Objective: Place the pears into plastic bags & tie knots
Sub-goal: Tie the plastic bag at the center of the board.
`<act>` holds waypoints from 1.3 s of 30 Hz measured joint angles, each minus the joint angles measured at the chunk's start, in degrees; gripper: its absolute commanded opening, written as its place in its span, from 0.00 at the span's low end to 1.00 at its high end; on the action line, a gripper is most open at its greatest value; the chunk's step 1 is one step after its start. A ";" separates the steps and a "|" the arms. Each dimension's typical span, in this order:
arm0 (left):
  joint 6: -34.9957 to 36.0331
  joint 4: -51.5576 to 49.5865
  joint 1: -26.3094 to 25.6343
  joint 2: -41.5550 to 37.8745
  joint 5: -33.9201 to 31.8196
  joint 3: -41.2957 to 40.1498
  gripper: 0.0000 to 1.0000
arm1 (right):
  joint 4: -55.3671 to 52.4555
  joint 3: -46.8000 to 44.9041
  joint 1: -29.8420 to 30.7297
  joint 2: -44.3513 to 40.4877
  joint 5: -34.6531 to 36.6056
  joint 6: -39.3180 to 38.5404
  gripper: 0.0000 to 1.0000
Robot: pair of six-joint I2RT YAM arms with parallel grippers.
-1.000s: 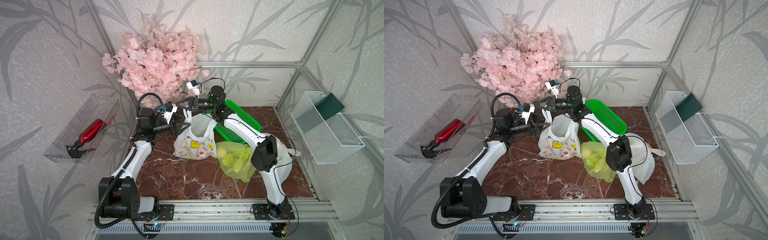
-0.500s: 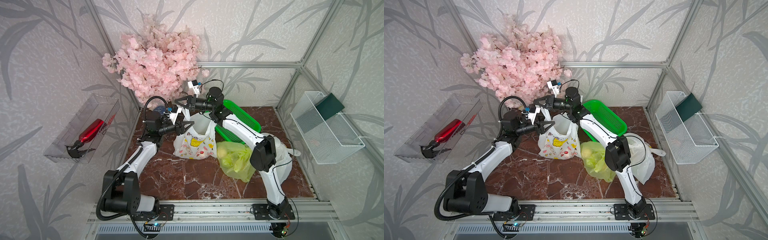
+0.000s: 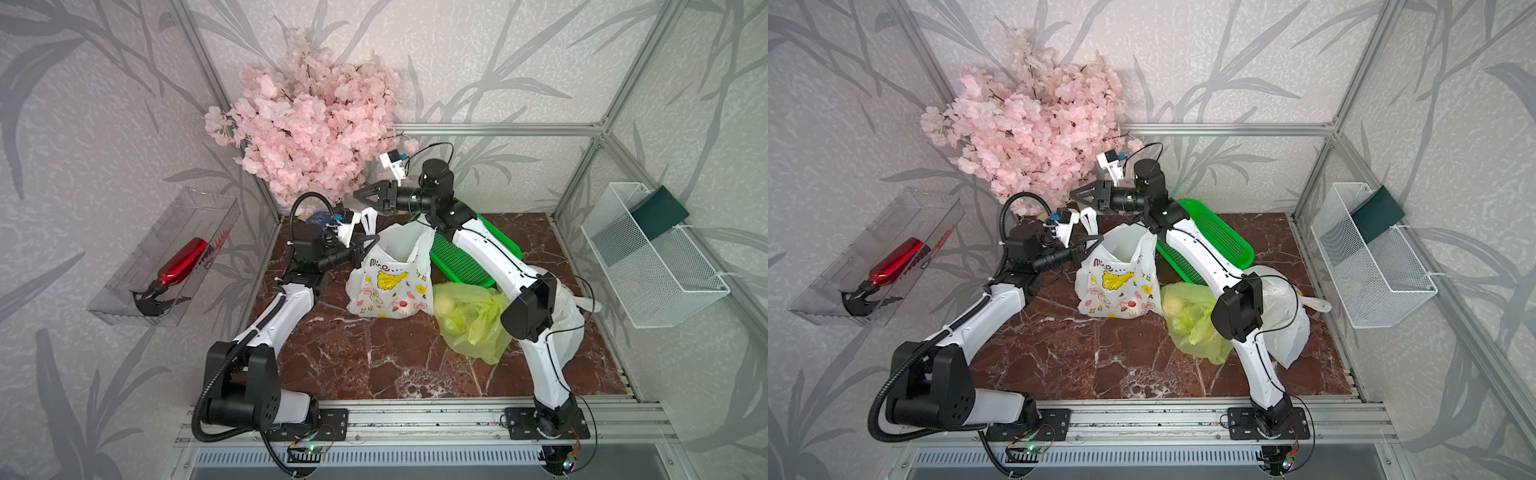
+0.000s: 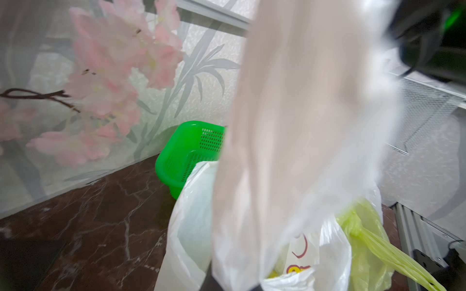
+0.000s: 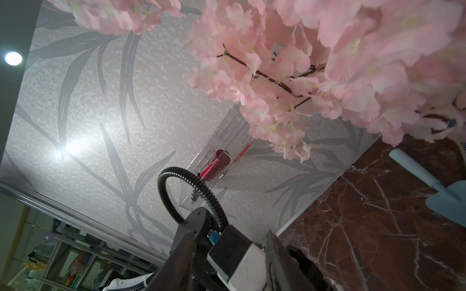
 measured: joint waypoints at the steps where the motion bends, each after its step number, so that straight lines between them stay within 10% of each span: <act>1: -0.22 -1.31 0.15 -0.81 -1.88 -0.28 0.00 | -2.47 1.09 -0.50 -0.68 0.13 -2.54 0.54; 7: -1.40 -9.55 1.77 -2.49 -10.23 0.37 0.00 | -14.29 -4.33 -2.21 -9.31 3.21 -16.61 0.56; 19: -4.79 -14.49 5.86 -2.49 -12.48 1.51 0.00 | -4.79 -53.16 -14.21 -42.03 8.96 -23.76 0.73; 39: -4.85 -17.73 5.84 -5.03 -11.61 1.97 0.00 | 21.00 -61.51 -11.06 -27.52 10.60 -23.67 0.84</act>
